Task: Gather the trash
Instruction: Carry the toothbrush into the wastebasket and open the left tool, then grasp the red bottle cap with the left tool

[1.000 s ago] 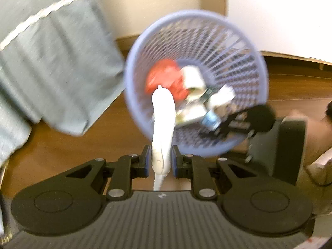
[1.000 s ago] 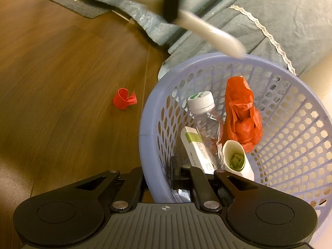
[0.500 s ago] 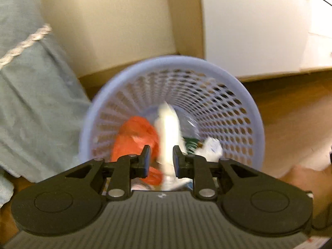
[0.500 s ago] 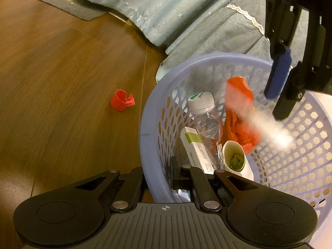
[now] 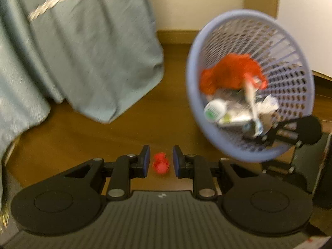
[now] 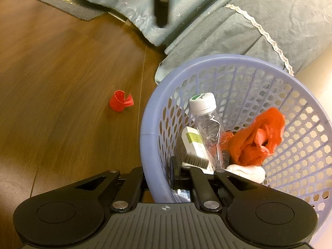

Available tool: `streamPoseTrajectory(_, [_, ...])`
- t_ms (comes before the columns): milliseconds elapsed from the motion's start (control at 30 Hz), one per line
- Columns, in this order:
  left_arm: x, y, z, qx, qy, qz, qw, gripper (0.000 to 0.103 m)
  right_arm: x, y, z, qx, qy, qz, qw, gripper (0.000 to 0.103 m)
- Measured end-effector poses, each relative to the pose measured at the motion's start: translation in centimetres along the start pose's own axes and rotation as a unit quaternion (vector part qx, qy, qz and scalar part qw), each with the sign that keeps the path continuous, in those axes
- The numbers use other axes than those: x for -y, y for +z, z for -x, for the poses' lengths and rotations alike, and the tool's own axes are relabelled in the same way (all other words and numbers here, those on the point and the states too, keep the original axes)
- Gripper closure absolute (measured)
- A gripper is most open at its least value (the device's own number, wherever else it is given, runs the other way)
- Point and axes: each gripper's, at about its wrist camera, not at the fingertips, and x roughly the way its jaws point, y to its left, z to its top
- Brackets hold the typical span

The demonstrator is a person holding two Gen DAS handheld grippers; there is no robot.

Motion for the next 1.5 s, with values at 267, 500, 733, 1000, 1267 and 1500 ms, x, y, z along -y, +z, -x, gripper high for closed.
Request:
streamPoseTrajectory(267, [-1.0,-2.5,-1.9,-0.021,0.014,0.009,0.9996,0.081,-0.1,-0.2,0.0,-0.002,0.001,0.004,1.0,0.101])
streamPoseTrajectory(500, [-1.4,-3.8,-4.7,-0.032,0.011,0.013,0.9994,0.068,-0.1,-0.2,0.0,-0.001,0.0,0.004,1.0,0.101])
streamPoseTrajectory(733, [-1.5,-4.1,-9.3,-0.047,-0.002,0.009,0.9989,0.062,-0.1,-0.2,0.0,-0.001,-0.001,0.005,1.0,0.101])
streamPoseTrajectory(1000, [-1.0,-3.6,-13.2,-0.049,-0.007,0.017,0.9986,0.056,-0.2,-0.3,0.1,0.001,0.0,0.002,1.0,0.101])
streamPoseTrajectory(1267, [-0.3,-2.7,-15.4,-0.062,-0.006,0.031,0.9976,0.065,-0.1,-0.4,0.0,-0.001,-0.003,-0.004,1.0,0.101])
streamPoseTrajectory(1500, [-0.5,-3.8,-13.2,-0.088,0.0,0.031,0.9956,0.075,0.2,-0.4,0.0,-0.003,-0.005,-0.01,1.0,0.101])
